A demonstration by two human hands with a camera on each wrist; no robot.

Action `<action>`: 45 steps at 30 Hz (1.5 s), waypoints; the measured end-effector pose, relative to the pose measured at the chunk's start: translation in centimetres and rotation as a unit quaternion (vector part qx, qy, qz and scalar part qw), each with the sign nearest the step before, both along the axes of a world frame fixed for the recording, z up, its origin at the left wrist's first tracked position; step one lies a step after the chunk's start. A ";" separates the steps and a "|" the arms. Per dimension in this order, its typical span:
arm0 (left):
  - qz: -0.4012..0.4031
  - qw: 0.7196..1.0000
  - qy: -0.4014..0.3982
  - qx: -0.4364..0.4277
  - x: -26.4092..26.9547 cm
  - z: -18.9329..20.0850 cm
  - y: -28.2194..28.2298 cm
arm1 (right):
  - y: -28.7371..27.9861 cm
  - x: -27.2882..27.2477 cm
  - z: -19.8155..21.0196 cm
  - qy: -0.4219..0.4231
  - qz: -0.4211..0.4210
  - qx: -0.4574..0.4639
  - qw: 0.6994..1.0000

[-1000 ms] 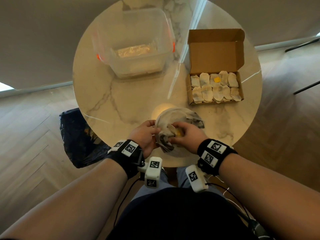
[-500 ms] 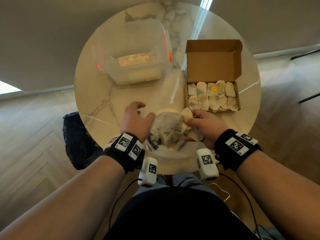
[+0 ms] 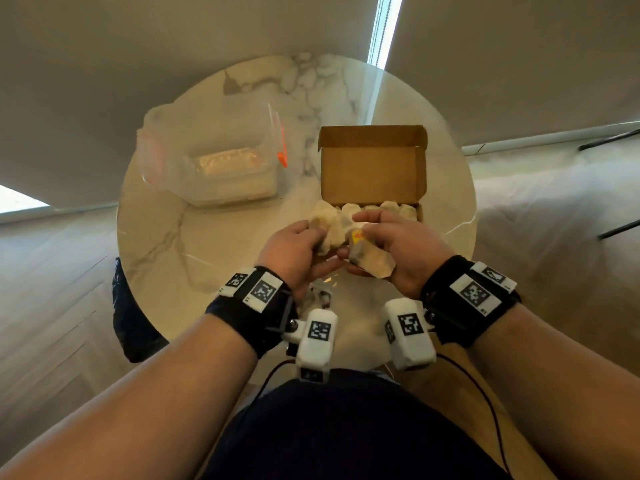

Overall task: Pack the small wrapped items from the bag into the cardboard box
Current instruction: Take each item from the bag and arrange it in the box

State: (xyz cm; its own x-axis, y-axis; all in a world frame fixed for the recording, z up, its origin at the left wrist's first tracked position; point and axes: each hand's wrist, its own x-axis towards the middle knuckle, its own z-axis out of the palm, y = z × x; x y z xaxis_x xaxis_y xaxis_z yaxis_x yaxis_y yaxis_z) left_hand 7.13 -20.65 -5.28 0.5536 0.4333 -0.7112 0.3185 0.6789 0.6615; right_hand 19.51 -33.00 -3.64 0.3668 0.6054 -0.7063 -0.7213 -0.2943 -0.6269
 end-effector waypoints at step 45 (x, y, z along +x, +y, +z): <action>-0.064 0.982 0.094 0.153 1.7 -2.3 0.8 | -3.0 6.5 -9.7 -0.515 0.269 -0.219 0.784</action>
